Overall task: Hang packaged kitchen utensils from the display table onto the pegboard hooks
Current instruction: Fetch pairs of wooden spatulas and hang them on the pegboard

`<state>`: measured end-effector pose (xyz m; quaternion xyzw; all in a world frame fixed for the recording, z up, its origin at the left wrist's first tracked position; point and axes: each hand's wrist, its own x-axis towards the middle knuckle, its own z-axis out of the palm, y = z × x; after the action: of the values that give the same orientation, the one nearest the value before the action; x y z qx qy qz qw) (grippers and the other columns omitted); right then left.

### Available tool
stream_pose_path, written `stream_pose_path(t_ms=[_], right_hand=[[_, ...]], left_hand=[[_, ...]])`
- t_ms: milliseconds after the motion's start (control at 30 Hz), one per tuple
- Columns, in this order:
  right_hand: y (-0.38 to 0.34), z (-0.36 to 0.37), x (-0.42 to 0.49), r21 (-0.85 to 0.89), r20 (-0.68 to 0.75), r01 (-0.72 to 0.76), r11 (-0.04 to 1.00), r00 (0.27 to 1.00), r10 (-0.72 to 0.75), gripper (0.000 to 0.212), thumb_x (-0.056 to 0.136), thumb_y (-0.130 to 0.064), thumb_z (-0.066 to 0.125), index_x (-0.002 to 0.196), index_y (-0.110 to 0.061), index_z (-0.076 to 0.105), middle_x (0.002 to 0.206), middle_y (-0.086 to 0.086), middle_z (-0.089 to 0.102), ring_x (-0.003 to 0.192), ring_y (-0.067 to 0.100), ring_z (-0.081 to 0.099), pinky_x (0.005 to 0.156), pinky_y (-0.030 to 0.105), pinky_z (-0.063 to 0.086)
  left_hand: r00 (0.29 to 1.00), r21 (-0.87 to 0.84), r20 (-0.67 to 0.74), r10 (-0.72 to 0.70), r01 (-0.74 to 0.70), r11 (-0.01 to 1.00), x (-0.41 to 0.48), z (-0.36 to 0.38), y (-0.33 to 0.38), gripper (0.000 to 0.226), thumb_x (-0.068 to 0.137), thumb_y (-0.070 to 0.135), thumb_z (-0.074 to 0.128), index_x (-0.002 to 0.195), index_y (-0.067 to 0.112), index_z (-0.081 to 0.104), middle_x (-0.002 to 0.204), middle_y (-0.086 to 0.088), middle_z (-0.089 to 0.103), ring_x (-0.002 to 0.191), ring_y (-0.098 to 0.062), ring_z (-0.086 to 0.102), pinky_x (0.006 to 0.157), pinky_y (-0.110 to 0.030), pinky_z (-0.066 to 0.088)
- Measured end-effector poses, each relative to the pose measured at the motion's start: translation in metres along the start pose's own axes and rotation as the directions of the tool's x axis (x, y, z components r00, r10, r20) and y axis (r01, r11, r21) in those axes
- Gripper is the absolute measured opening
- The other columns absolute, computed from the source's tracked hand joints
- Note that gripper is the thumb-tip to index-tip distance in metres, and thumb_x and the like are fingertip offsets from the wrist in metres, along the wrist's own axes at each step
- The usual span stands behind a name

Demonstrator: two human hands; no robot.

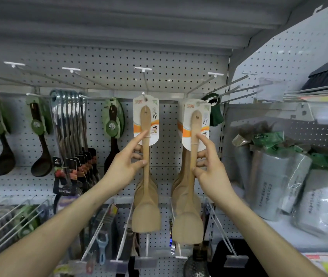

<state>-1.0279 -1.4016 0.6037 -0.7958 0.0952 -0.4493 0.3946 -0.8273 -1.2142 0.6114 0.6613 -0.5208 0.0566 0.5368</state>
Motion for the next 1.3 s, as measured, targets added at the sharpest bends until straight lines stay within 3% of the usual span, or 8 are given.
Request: stream_pose_path(t_ms=[133,300,700,867,1033,1133,1233,1300], right_hand=[[0.014,0.012,0.015,-0.004,-0.027,0.010,1.000,1.000,-0.010,0.096,0.096,0.014,0.058,0.160,-0.053,0.031,0.108,-0.004,0.062,0.091,0.013,0.065,0.082,0.026,0.060],[0.031,0.022,0.033,0.018,-0.062,0.004,1.000,0.998,-0.003,0.100,0.096,0.012,0.057,0.155,-0.063,0.028,0.100,-0.019,0.061,0.092,0.010,0.066,0.078,0.019,0.057],[0.046,0.032,0.047,-0.062,-0.151,-0.007,0.998,0.989,-0.003,0.090,0.099,0.007,0.061,0.164,-0.047,0.029,0.107,-0.006,0.061,0.094,0.003,0.063,0.077,0.011,0.052],[0.048,0.028,0.036,-0.096,-0.206,-0.017,0.995,0.979,-0.003,0.087,0.097,0.009,0.060,0.164,-0.039,0.033,0.114,0.003,0.057,0.091,0.014,0.060,0.082,0.019,0.055],[0.045,0.024,0.011,-0.195,-0.254,0.016,0.981,0.965,-0.066,0.074,0.098,0.003,0.060,0.159,-0.033,0.038,0.119,-0.007,0.048,0.096,0.010,0.059,0.087,0.034,0.058],[0.033,0.041,0.000,-0.203,-0.181,0.087,0.975,0.976,-0.125,0.064,0.098,-0.003,0.063,0.154,-0.028,0.045,0.123,-0.007,0.049,0.098,0.008,0.058,0.086,0.036,0.058],[0.013,0.070,-0.016,-0.205,0.038,0.177,0.963,0.984,-0.173,0.058,0.101,-0.013,0.066,0.154,-0.028,0.045,0.130,-0.005,0.048,0.111,0.014,0.057,0.090,0.042,0.057],[-0.004,0.094,-0.032,-0.190,0.190,0.259,0.947,0.956,-0.224,0.056,0.102,-0.019,0.066,0.154,-0.028,0.044,0.137,-0.003,0.046,0.121,0.020,0.056,0.089,0.044,0.056]], left_hand=[[1.000,-0.015,-0.025,0.002,-0.002,1.000,0.011,0.003,-0.015,0.088,0.100,-0.001,0.068,0.154,0.063,0.039,0.101,0.028,0.055,0.095,-0.013,0.066,0.089,-0.014,0.052],[0.999,-0.008,-0.047,0.006,-0.007,1.000,0.023,0.006,-0.026,0.090,0.100,-0.002,0.068,0.158,0.058,0.036,0.106,0.029,0.054,0.094,-0.012,0.064,0.090,-0.015,0.052],[0.997,0.005,-0.066,0.048,-0.047,0.999,0.036,0.009,-0.047,0.086,0.103,0.003,0.066,0.161,0.057,0.031,0.119,0.046,0.056,0.105,-0.011,0.067,0.091,-0.014,0.054],[0.998,-0.025,-0.058,0.039,-0.040,0.999,0.029,0.009,-0.055,0.087,0.102,0.003,0.067,0.161,0.057,0.031,0.111,0.029,0.058,0.104,-0.008,0.064,0.090,-0.009,0.049],[1.000,0.088,-0.014,-0.014,0.015,0.996,0.001,0.004,-0.054,0.088,0.104,0.009,0.065,0.161,0.061,0.024,0.128,0.011,0.059,0.112,-0.007,0.065,0.093,-0.020,0.054],[0.996,0.189,-0.052,-0.073,0.082,0.979,-0.031,-0.006,-0.045,0.087,0.105,0.014,0.065,0.161,0.062,0.018,0.131,0.011,0.055,0.113,-0.003,0.062,0.091,-0.023,0.054],[0.985,0.336,-0.123,-0.119,0.154,0.929,-0.073,-0.020,-0.026,0.082,0.106,0.023,0.065,0.164,0.056,0.018,0.132,0.012,0.050,0.109,-0.003,0.060,0.088,-0.029,0.056],[0.976,0.458,-0.169,-0.138,0.202,0.866,-0.106,-0.033,-0.010,0.078,0.105,0.030,0.065,0.165,0.051,0.020,0.132,0.010,0.046,0.103,-0.013,0.063,0.086,-0.040,0.060]])
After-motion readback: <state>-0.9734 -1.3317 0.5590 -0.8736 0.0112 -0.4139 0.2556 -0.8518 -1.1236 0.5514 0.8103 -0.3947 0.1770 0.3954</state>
